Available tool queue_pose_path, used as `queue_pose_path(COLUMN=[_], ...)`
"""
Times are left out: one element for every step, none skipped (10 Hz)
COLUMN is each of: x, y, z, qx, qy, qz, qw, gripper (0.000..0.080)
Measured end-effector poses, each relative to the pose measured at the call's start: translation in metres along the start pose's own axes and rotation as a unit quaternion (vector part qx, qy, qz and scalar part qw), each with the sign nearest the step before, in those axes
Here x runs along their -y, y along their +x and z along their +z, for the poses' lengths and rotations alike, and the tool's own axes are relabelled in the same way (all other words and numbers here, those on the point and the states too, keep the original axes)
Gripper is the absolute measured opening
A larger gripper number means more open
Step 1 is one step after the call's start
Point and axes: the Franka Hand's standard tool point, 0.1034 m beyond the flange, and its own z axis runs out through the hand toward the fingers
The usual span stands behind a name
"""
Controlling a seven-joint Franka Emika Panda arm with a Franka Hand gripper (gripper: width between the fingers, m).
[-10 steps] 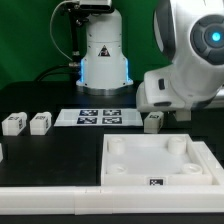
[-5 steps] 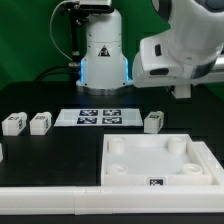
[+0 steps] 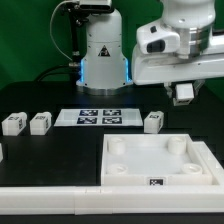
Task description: Assemble one leg
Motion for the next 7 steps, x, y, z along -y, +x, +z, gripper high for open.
queue_pose_path(x=[-0.004, -0.005, -0.007, -0.008, -0.010, -0.011, -0.010], y=[0.009, 0.028, 0.039, 0.053, 0.070, 0.085, 0.089], z=[-0.010, -0.019, -0.022, -0.027, -0.035, -0.042, -0.042], qx=[-0.031, -0.095, -0.148, -0.193, -0.242, -0.295, -0.297], qy=[0.003, 0.006, 0.006, 0.006, 0.006, 0.006, 0.005], qz=[-0.006, -0.012, -0.018, -0.030, -0.036, -0.040, -0.044], qw=[0.999, 0.995, 0.989, 0.981, 0.970, 0.955, 0.954], gripper=[0.0291, 0.0291, 0.0291, 0.0291, 0.0291, 0.0291, 0.0291])
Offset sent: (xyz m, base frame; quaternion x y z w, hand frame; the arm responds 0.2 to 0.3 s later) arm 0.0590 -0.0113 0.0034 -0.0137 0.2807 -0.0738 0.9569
